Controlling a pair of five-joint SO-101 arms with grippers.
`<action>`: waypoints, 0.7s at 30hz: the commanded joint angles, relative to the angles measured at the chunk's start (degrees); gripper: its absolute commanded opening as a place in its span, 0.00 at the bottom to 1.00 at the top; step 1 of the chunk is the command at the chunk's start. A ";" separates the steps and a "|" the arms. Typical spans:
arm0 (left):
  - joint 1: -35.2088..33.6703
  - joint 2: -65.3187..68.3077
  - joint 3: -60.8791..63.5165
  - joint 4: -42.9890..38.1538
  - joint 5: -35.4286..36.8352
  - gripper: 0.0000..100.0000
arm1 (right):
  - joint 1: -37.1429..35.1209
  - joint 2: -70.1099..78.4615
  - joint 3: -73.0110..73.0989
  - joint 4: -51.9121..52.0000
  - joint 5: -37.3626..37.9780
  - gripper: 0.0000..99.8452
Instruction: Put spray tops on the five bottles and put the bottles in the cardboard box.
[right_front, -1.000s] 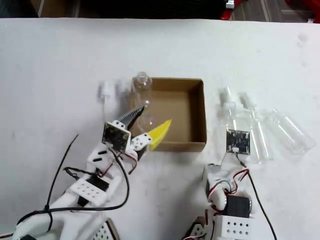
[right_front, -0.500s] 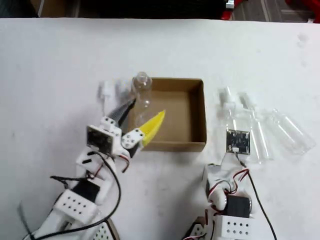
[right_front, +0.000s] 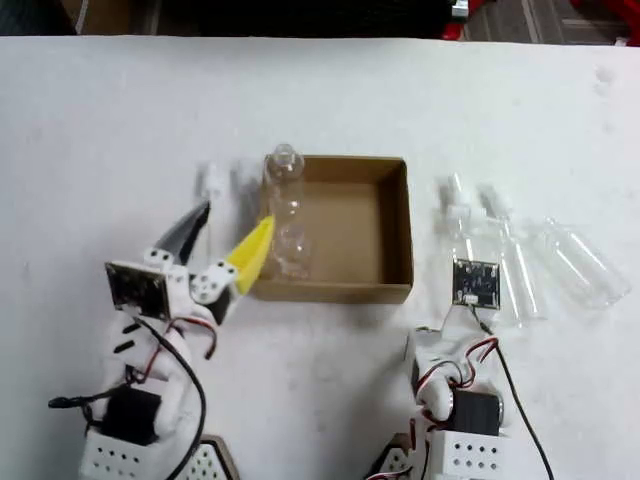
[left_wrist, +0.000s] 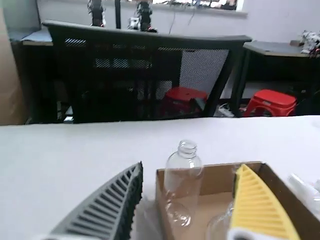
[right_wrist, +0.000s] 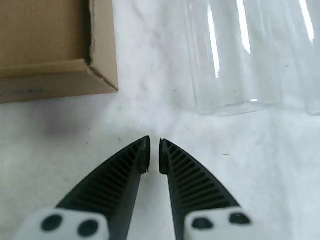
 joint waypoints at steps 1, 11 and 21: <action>-7.34 -0.84 -4.75 6.59 1.14 0.26 | -0.31 -0.13 0.44 0.40 0.62 0.02; -17.80 -0.92 -7.65 24.70 0.79 0.26 | 0.13 -0.13 0.44 0.40 0.62 0.02; -17.80 -0.92 -1.85 38.42 0.70 0.26 | 8.66 -0.13 0.44 -7.25 0.62 0.02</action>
